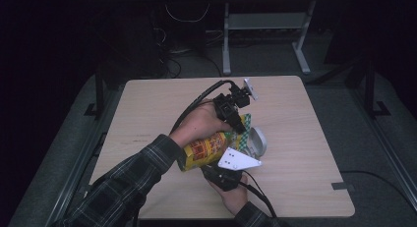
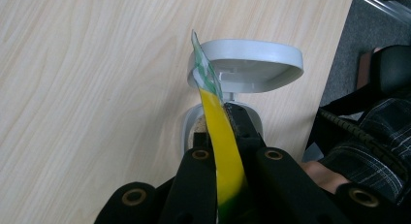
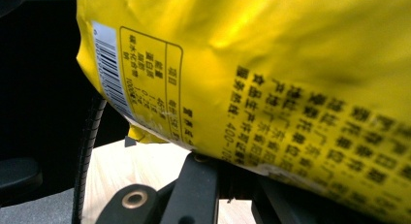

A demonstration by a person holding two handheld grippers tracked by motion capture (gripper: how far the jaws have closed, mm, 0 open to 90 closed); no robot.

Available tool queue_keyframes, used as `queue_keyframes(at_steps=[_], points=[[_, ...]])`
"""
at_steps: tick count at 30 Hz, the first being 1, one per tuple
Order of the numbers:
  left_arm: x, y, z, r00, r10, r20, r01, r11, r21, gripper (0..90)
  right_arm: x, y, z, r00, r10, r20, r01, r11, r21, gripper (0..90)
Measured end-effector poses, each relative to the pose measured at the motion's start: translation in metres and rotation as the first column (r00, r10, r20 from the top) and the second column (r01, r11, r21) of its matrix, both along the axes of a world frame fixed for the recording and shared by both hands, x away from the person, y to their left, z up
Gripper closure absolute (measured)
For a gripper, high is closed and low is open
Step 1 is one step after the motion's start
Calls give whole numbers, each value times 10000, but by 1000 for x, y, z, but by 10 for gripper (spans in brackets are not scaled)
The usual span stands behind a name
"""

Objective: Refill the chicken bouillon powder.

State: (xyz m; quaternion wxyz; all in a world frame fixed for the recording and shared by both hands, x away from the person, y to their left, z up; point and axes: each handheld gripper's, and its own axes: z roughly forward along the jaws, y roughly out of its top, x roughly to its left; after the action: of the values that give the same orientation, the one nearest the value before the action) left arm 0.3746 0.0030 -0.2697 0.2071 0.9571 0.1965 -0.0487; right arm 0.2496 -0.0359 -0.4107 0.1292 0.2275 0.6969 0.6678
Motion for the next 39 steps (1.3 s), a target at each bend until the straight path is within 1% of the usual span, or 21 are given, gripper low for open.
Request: queue_keyframes(at_steps=[6,15,21,23,26,35,38,39], points=[[0,0,0,10000,12,-69,-12,10000,31,892,0,0,0,10000,6,3,-6,10000,-2,900],[1,0,1,10000,33,-72,-33,10000,53,890,0,0,0,10000,32,32,-32,10000,12,900],[1,0,1,10000,9,66,-10,10000,42,881,1,-1,0,10000,31,66,-31,10000,29,900],[1,-1,1,10000,-28,32,28,10000,75,876,0,-1,1,10000,39,71,-39,10000,47,900],[1,-1,1,10000,-27,94,27,10000,51,863,0,-1,1,9999,44,110,-44,10000,53,900],[1,-2,2,10000,-8,82,7,9999,136,846,0,-2,2,9999,91,102,-92,9999,119,900],[1,-3,3,10000,66,37,-67,9999,117,844,-1,-2,3,9999,91,130,-93,9999,142,900],[1,-3,3,10000,7,53,-8,9999,150,844,-1,-2,3,9999,96,117,-97,9998,152,900]])
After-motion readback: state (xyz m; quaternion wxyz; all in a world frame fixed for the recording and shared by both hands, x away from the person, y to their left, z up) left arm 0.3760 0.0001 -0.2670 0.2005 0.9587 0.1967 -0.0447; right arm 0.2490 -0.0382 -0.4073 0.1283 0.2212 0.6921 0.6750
